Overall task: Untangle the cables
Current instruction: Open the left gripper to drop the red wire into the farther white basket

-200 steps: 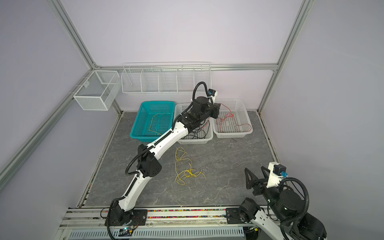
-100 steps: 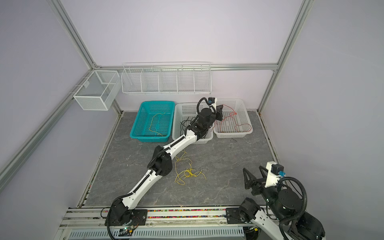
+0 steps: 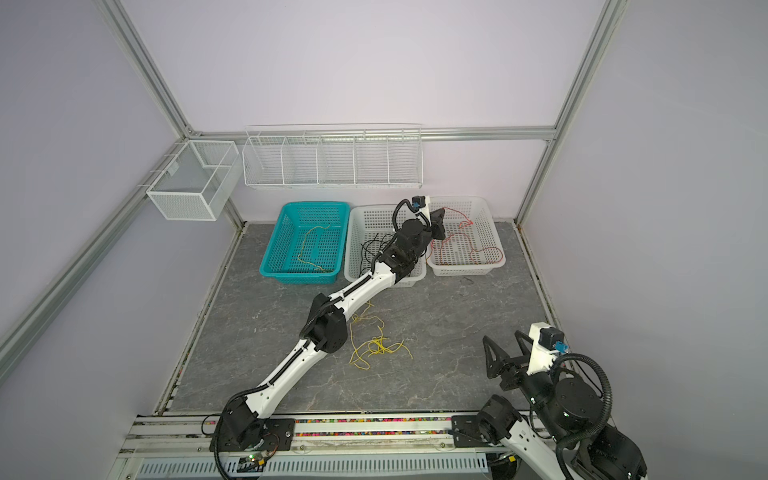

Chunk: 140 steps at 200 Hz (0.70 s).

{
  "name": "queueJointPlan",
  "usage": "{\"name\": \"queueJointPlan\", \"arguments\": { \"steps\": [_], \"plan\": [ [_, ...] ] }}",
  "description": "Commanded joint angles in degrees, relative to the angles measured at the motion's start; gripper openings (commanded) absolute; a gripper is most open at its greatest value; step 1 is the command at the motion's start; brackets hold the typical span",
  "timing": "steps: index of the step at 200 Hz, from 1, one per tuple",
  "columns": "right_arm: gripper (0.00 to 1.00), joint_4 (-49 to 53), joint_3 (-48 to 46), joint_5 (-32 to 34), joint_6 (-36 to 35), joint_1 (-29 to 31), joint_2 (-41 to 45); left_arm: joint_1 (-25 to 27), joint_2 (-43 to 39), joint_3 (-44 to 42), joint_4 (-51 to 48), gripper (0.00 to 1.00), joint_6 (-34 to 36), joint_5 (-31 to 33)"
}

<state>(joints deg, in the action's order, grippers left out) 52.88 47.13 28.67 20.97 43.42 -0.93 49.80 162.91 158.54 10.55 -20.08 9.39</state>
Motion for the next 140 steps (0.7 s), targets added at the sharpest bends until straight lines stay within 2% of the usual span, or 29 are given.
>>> {"name": "queueJointPlan", "arguments": {
  "steps": [1,28,53,107,122,140],
  "plan": [
    [0.88,-1.7,-0.5,-0.7,-0.8,-0.3,0.3,0.3,0.1,1.6,-4.2,0.12,0.7,-1.5],
    [0.88,-1.6,-0.4,-0.8,-0.8,-0.3,0.1,0.3,-0.6,1.6,-7.1,0.28,1.3,-2.6],
    [0.88,-1.5,-0.5,-0.3,-0.8,-0.3,0.4,0.4,-2.8,1.3,-9.1,0.34,3.0,-3.1],
    [0.88,-1.0,-0.4,0.4,-0.9,-0.3,-0.5,0.2,-14.7,-6.0,-8.2,0.63,8.7,-2.4],
    [0.88,-0.5,-0.1,0.6,-1.0,-0.3,-1.7,0.1,-20.1,-11.1,-9.5,0.70,9.5,-3.7],
    [0.88,-0.6,0.0,-0.2,-1.4,-0.4,-3.6,0.2,-29.9,-25.3,-6.0,0.75,9.4,-4.3]
  ]
}}
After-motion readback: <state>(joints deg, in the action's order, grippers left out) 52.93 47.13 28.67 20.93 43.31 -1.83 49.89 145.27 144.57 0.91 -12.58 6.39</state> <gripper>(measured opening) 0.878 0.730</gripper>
